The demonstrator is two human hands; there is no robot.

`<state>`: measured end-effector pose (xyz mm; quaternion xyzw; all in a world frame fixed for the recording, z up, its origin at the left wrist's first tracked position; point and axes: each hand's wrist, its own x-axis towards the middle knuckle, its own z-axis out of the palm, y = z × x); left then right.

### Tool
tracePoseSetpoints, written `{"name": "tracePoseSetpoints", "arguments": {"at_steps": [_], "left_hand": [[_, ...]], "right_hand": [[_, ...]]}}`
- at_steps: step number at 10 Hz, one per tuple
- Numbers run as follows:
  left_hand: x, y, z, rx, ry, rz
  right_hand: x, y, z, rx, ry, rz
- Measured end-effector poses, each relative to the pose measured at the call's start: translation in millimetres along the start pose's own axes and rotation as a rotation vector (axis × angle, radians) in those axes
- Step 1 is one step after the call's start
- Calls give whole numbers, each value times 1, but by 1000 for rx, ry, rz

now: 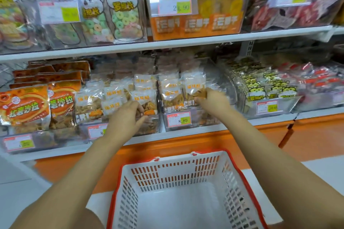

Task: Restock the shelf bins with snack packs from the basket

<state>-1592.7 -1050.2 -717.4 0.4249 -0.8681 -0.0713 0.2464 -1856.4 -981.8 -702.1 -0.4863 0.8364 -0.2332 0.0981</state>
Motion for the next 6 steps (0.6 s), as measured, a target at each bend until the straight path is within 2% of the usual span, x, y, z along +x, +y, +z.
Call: {"name": "tracePoseSetpoints", "arguments": {"at_steps": [1, 4, 6], "left_hand": [[3, 1, 0, -1, -4, -22], [3, 5, -12, 1, -64, -65], [10, 8, -40, -131, -45, -102]], "right_hand": [[0, -6, 0, 93, -6, 12], [-8, -10, -11, 114, -22, -13], [-10, -20, -45, 40, 78, -83]]}}
